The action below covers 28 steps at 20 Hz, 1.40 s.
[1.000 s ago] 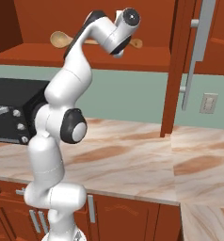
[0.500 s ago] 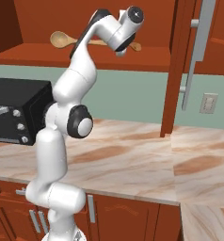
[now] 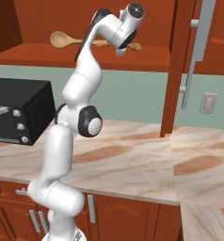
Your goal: Organize the utensils by type. Pick up the wooden spoons from the counter and place them in the open cabinet. Then pick up the metallic utensils from the counter and place them in the open drawer.
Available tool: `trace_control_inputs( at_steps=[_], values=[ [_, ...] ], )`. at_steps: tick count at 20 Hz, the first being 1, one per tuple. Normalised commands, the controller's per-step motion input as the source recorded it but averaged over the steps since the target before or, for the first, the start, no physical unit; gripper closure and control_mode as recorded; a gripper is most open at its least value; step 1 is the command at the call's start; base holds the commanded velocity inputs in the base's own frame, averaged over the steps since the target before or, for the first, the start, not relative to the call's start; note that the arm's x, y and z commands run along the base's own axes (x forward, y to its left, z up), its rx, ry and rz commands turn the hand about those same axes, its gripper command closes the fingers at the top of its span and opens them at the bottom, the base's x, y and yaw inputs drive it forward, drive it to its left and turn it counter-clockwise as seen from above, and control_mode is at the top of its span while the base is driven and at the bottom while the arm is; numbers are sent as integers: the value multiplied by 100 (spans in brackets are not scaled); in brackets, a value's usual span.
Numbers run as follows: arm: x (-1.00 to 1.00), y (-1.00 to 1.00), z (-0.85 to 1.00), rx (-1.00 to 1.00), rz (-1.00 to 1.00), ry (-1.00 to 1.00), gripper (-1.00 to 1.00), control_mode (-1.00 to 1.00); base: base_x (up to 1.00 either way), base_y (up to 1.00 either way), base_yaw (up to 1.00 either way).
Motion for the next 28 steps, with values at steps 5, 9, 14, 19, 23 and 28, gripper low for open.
trace_control_inputs(
  at_steps=[5, 9, 14, 19, 23, 28],
  values=[
    [-8, -4, -24, 0, 5, 14, -100, -100, 0, 0, 0],
    [-5, 2, -25, 0, 0, 20, -100, -100, 0, 0, 0],
    [0, 20, -14, 0, -16, 14, -100, -100, 0, 0, 0],
    [-3, 12, -15, 1, -34, 21, -100, -100, 0, 0, 0],
    [-14, 3, -7, 14, -34, 26, -100, -100, 0, 0, 0],
    [-1, 4, -1, 26, -30, 20, -100, -100, 0, 0, 0]
  ],
)
